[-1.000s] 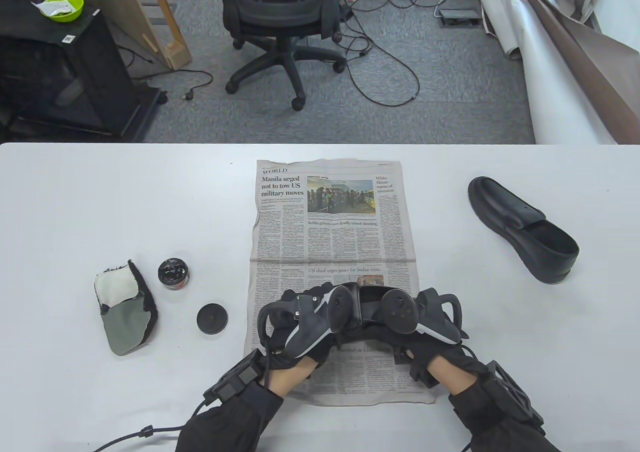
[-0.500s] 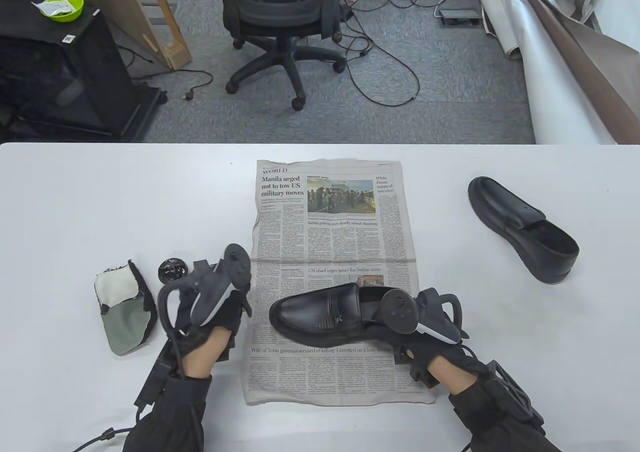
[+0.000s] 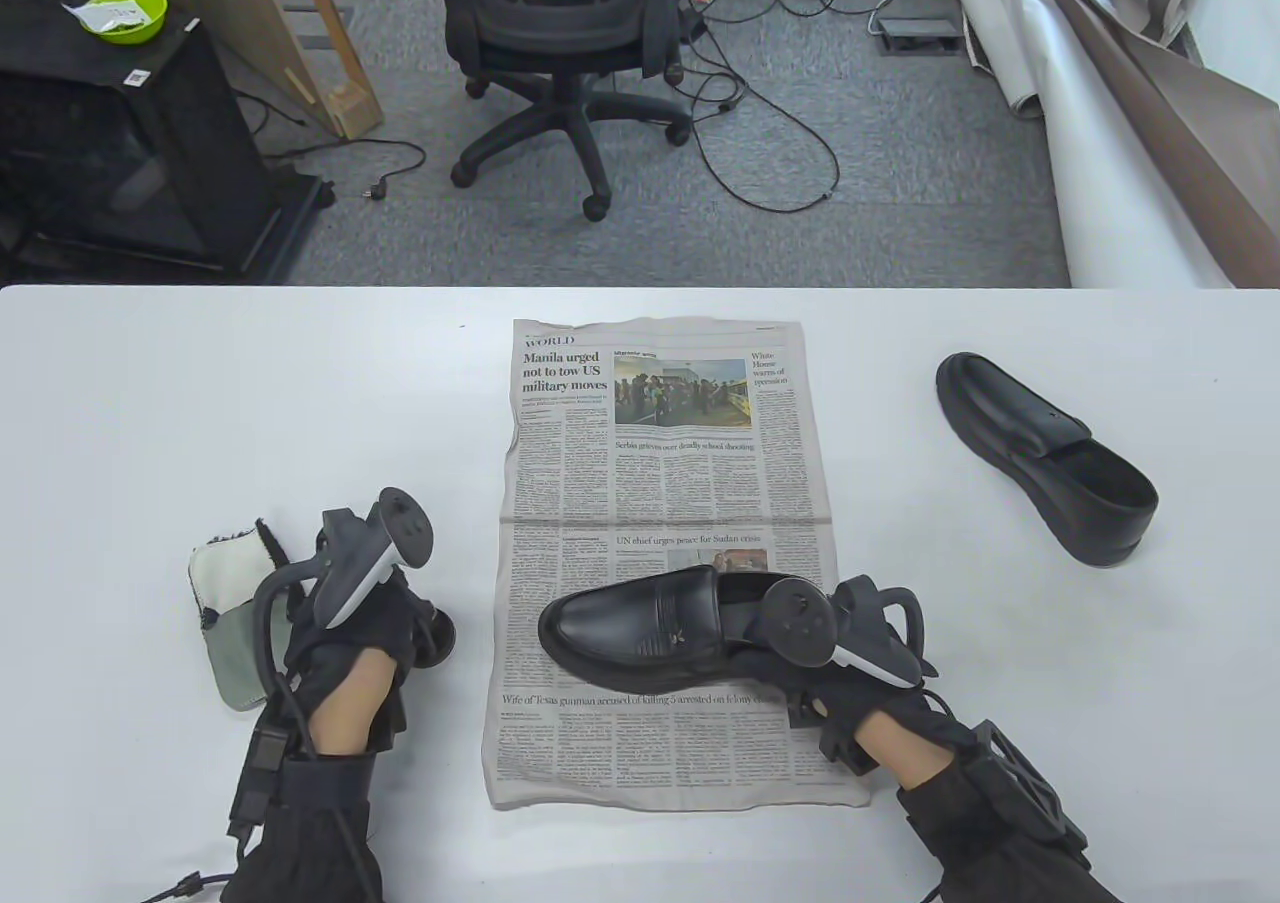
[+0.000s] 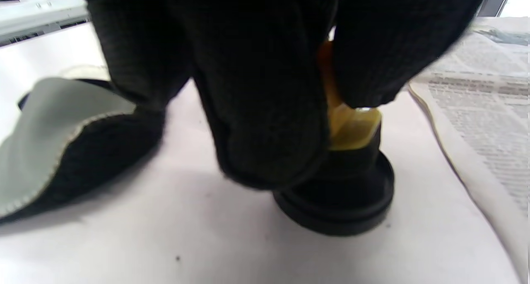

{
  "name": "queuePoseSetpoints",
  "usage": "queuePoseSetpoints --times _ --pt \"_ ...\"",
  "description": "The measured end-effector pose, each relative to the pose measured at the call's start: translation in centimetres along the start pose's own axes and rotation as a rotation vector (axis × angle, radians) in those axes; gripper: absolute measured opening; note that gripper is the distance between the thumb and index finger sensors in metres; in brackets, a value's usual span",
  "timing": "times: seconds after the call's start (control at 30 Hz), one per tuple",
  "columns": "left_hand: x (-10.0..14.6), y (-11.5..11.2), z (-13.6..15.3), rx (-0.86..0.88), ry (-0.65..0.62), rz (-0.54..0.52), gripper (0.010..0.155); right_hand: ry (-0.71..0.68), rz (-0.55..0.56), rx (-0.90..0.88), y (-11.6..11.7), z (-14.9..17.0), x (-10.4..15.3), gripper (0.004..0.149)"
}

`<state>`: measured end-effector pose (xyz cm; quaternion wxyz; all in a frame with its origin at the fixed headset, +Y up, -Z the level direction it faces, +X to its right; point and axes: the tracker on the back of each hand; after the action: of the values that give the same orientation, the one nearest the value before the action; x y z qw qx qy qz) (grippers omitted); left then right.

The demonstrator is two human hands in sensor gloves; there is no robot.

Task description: Dip and apply built-in sponge shoe polish on shoes

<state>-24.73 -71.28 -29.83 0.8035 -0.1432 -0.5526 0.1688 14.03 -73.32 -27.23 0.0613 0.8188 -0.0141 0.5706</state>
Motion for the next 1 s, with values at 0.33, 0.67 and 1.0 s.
queuePoseSetpoints --times 0.33,0.67,1.0 --pt "-0.6 -0.8 -0.2 -0.024 0.029 0.007 0.050 0.003 0.004 0.003 0.0 0.0 0.0 0.045" --pt "-0.1 -0.5 -0.4 -0.062 0.047 -0.006 0.057 -0.018 -0.032 0.028 -0.1 -0.3 0.3 0.047" --pt "3.8 3.5 0.7 0.087 -0.023 -0.227 0.067 -0.048 0.079 0.081 -0.9 -0.6 1.1 0.043"
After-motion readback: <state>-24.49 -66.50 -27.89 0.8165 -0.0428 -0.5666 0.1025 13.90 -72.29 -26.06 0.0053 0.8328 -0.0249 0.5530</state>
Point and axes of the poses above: the tracker on the back of each hand, its own z axis roughly to the little-finger side, its own x axis roughly from the fingertips to the wrist, y = z × x, and after that the axes turned 2 degrees about x, right-handed
